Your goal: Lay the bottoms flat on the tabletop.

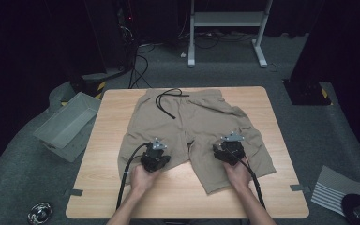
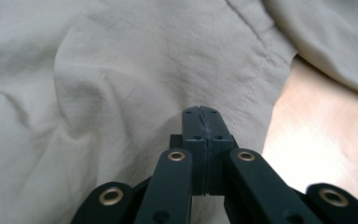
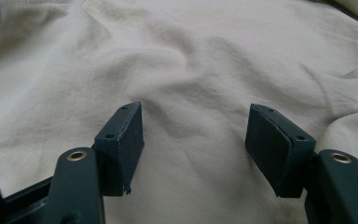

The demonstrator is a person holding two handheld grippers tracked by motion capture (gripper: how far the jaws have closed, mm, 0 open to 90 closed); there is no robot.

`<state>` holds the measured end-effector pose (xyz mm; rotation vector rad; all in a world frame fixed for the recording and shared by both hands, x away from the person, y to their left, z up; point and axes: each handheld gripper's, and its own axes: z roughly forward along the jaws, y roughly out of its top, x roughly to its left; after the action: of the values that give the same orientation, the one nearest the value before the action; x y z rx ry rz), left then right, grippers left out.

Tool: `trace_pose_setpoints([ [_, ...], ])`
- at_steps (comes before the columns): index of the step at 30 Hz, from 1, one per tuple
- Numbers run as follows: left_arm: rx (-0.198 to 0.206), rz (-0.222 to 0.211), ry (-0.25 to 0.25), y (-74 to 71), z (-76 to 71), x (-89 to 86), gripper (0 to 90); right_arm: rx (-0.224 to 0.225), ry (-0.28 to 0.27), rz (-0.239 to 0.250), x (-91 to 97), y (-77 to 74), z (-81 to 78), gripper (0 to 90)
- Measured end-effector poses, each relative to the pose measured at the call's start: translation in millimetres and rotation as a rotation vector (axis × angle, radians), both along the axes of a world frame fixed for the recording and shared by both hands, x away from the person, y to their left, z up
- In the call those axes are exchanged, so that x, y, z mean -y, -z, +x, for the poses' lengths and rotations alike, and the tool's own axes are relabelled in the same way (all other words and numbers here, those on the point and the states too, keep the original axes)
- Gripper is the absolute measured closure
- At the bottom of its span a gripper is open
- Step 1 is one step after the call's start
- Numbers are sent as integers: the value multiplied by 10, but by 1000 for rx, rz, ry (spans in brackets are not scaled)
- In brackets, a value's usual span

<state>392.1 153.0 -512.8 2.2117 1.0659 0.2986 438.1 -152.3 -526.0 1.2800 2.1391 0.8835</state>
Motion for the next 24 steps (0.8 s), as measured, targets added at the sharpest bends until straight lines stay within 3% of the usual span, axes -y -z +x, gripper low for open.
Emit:
trace_pose_setpoints([
  [4,-10,20,54,-16,-206,-76,896,1,-3,-1,0,0,-3,368],
  [9,-12,21,62,-34,-350,-169,872,1,-3,-1,1,0,-2,368],
  [11,23,-26,30,-78,-345,-211,750,0,-4,-1,1,0,-2,368],
  [13,59,-103,-29,-142,-296,-263,654,0,-4,1,2,0,-1,368],
  [15,81,-129,-84,-186,-218,-278,585,0,-5,0,2,0,-2,368],
  [19,81,-92,-151,-135,-48,-243,549,1,-4,-1,0,0,-4,368],
  [24,28,-27,-131,25,7,-190,655,1,-7,0,1,0,-5,367],
])
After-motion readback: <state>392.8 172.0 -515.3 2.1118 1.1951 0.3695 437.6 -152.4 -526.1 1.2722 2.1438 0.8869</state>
